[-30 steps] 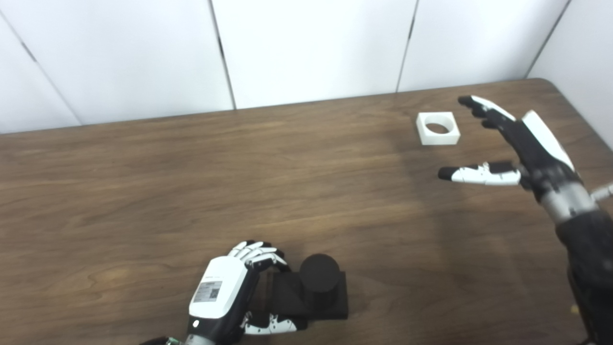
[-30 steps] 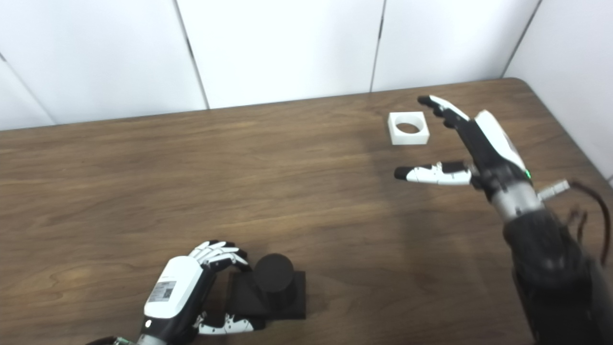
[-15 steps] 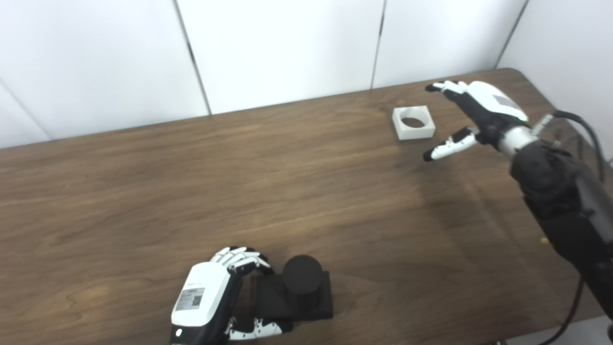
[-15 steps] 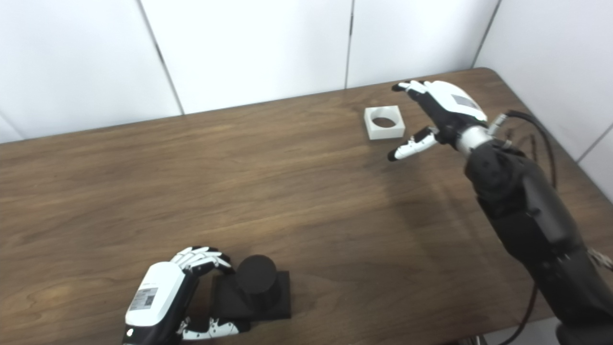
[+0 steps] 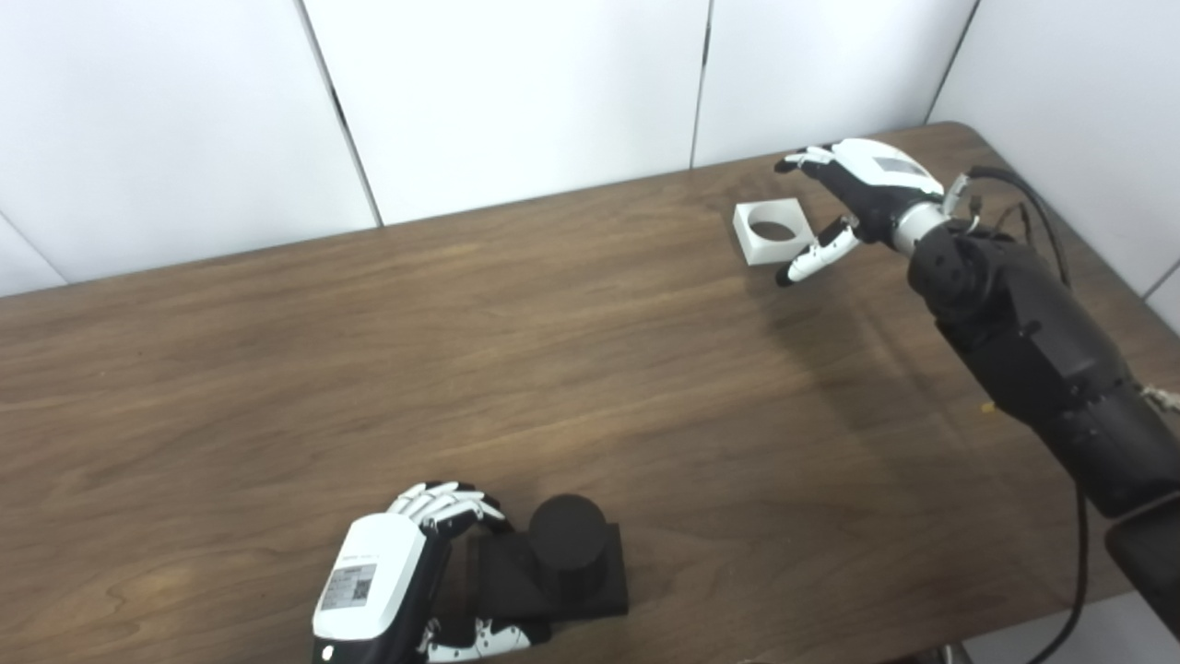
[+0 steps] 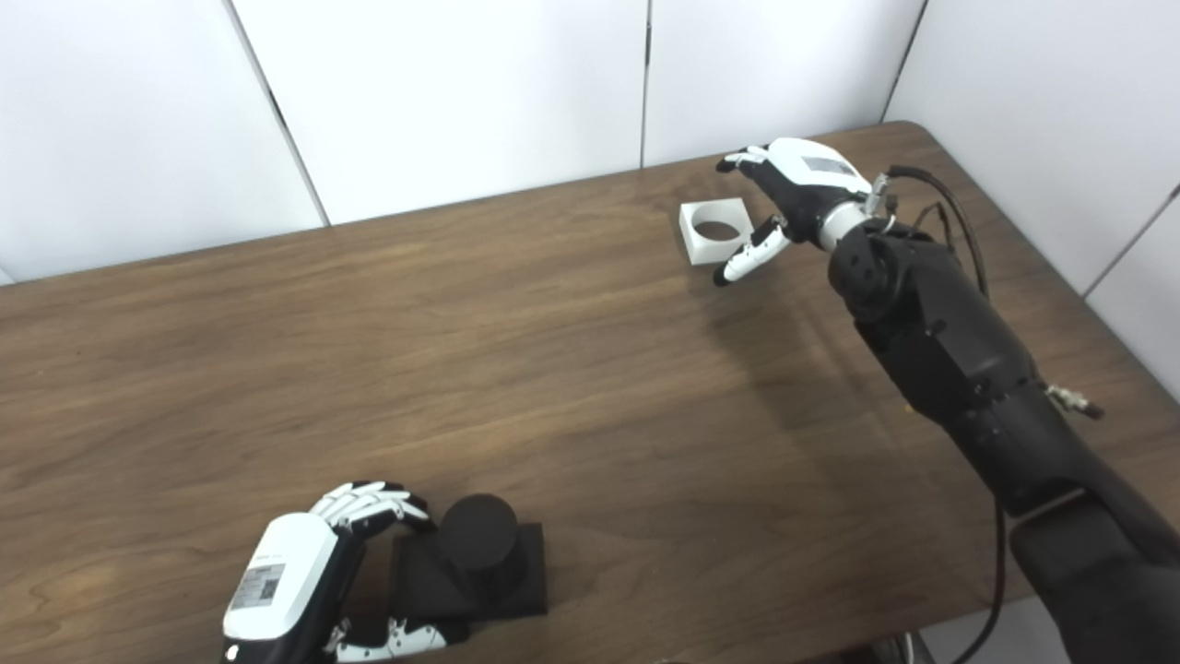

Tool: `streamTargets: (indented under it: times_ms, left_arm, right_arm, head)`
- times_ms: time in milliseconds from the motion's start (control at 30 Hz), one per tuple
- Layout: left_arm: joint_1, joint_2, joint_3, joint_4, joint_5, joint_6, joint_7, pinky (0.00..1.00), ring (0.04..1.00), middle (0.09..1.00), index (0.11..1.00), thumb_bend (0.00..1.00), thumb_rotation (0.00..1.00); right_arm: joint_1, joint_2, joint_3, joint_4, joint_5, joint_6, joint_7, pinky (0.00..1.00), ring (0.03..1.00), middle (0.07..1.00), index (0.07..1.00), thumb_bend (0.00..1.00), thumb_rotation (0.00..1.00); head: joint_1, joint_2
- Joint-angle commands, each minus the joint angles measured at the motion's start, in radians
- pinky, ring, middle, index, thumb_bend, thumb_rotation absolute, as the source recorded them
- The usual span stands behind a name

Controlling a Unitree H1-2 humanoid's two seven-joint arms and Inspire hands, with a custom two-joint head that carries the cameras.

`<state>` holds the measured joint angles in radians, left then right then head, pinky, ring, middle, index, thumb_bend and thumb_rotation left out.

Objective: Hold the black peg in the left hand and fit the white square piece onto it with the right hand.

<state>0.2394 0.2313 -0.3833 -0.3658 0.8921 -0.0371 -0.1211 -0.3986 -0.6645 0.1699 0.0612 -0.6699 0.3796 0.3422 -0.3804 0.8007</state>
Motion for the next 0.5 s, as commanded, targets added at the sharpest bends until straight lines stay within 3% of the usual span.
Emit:
streamTargets:
  times_ms: [0,467]
  left_arm:
    - [0.029,0.019,0.003,-0.005,0.008,0.020,-0.038,0.86,0.797,0.734,0.482,0.52,0.05]
    - [0.034,0.008,0.002,-0.025,0.027,0.025,-0.047,0.85,0.792,0.728,0.482,0.52,0.05]
  right_arm:
    - [-0.068,-0.028,0.000,0.007,-0.012,-0.027,-0.009,0.97,1.000,0.956,0.881,0.84,0.26]
    - [-0.155,-0.020,0.084,0.128,-0.048,-0.012,0.022,0.94,0.997,0.945,0.795,0.84,0.27]
  head:
    - [-0.001,0.001]
    - [0.006,0.003]
